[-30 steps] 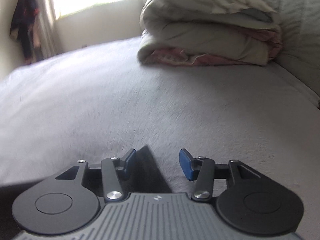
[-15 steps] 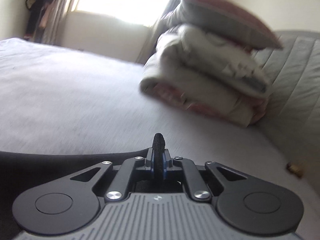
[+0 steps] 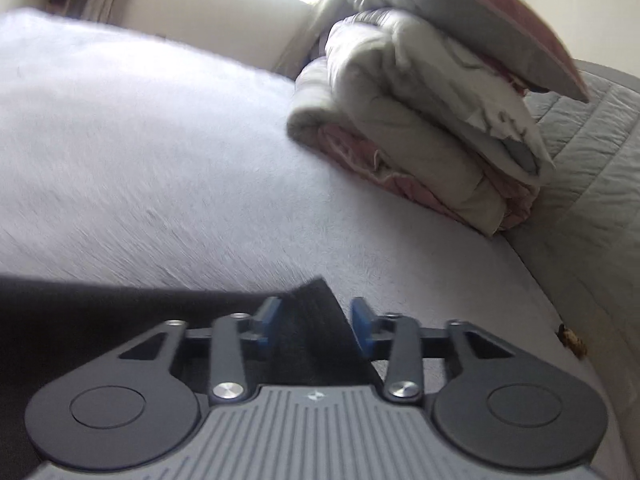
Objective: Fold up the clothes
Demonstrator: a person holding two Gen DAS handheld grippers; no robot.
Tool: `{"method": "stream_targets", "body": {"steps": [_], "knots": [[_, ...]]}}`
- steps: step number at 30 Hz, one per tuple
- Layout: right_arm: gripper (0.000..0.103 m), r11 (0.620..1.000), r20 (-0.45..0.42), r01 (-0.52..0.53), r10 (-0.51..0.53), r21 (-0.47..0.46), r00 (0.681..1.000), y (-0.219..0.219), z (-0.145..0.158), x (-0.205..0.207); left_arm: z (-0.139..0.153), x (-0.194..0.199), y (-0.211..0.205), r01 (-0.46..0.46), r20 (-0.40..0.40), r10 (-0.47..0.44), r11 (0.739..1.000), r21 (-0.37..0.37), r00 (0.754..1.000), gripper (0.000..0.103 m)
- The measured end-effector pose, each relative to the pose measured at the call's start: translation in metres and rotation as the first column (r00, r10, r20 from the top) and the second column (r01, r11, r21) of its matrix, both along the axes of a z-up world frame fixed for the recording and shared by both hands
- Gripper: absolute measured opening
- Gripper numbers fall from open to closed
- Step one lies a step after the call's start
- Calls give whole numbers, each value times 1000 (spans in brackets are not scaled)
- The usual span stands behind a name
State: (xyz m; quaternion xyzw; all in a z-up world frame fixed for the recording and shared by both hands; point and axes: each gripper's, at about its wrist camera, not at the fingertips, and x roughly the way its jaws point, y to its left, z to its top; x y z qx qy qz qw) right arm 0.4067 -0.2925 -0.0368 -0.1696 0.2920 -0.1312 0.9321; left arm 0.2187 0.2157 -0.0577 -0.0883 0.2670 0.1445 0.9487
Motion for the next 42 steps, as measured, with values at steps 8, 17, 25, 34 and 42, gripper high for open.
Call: {"method": "stream_targets", "body": {"steps": [8,17,25,34,42], "knots": [[60,946,-31,-239,252,219,967,72,13,-71,40,-18,-24,114,147,-110,993,-19,983,66],[69,898,-23,-319,342,302,940,55,-16,-103,-12,-3,-51,337,-9,-337,942,7,942,69],[80,929,0,-117,125,351,992,-63,-19,-128,-12,-6,-46,332,-4,-332,943,-18,943,69],[74,919,52,-49,31,390,998,-72,-3,-134,4,-12,-56,348,46,-347,937,-21,937,69],[74,918,-6,-97,107,384,994,-37,-27,-102,-13,-5,-48,346,-2,-346,938,-36,938,75]]}}
